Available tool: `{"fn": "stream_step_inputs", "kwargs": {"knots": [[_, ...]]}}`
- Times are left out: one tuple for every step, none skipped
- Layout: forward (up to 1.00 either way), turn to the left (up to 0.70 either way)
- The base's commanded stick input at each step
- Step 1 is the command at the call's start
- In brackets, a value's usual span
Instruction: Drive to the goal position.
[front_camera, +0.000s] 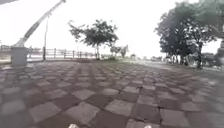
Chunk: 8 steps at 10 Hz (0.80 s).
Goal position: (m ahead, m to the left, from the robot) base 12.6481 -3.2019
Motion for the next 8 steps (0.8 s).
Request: {"fn": "stream_step_inputs", "kwargs": {"knots": [[1.0, 0.0], [1.0, 0.0], [1.0, 0.0], [1.0, 0.0], [1.0, -0.11], [1.0, -0.4], [1.0, -0.4], [1.0, -0.4]]}}
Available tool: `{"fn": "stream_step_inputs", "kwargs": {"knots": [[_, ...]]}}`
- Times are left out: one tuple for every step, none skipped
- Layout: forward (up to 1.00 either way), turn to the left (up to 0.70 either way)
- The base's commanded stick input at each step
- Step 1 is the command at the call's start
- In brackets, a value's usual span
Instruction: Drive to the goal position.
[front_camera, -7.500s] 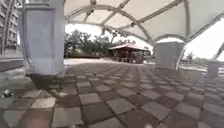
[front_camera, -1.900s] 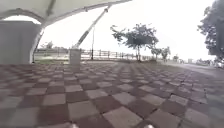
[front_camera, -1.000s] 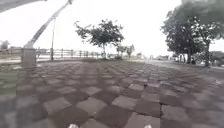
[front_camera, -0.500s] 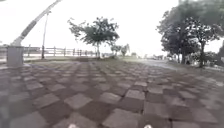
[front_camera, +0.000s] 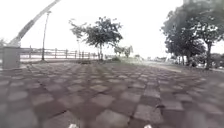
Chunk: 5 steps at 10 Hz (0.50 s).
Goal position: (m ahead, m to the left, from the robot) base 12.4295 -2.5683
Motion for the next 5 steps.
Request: {"fn": "stream_step_inputs", "kwargs": {"knots": [[1.0, -0.4], [1.0, -0.4], [1.0, -0.4], [1.0, -0.4], [1.0, -0.4]]}}
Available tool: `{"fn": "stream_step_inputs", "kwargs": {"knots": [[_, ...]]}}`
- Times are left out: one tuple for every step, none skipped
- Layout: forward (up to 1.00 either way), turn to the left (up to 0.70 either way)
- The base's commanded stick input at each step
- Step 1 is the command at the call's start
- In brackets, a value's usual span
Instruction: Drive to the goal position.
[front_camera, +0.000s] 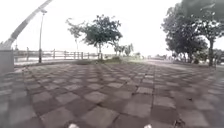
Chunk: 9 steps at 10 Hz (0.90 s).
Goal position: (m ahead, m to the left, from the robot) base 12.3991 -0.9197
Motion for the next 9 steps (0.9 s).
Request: {"fn": "stream_step_inputs", "kwargs": {"knots": [[1.0, -0.4], [1.0, -0.4], [1.0, -0.4], [1.0, -0.4], [1.0, -0.15], [1.0, 0.0], [1.0, 0.0], [1.0, 0.0], [1.0, 0.0]]}}
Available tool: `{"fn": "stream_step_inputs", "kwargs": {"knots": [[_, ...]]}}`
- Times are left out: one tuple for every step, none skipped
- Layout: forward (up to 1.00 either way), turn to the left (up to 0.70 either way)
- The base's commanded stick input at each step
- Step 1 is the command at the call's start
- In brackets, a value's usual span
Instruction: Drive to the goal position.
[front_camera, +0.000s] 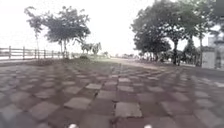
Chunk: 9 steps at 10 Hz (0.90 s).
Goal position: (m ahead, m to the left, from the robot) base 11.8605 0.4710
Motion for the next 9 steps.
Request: {"fn": "stream_step_inputs", "kwargs": {"knots": [[1.0, 0.0], [1.0, 0.0], [1.0, 0.0], [1.0, 0.0], [1.0, 0.0], [1.0, 0.0], [1.0, 0.0], [1.0, 0.0], [1.0, 0.0]]}}
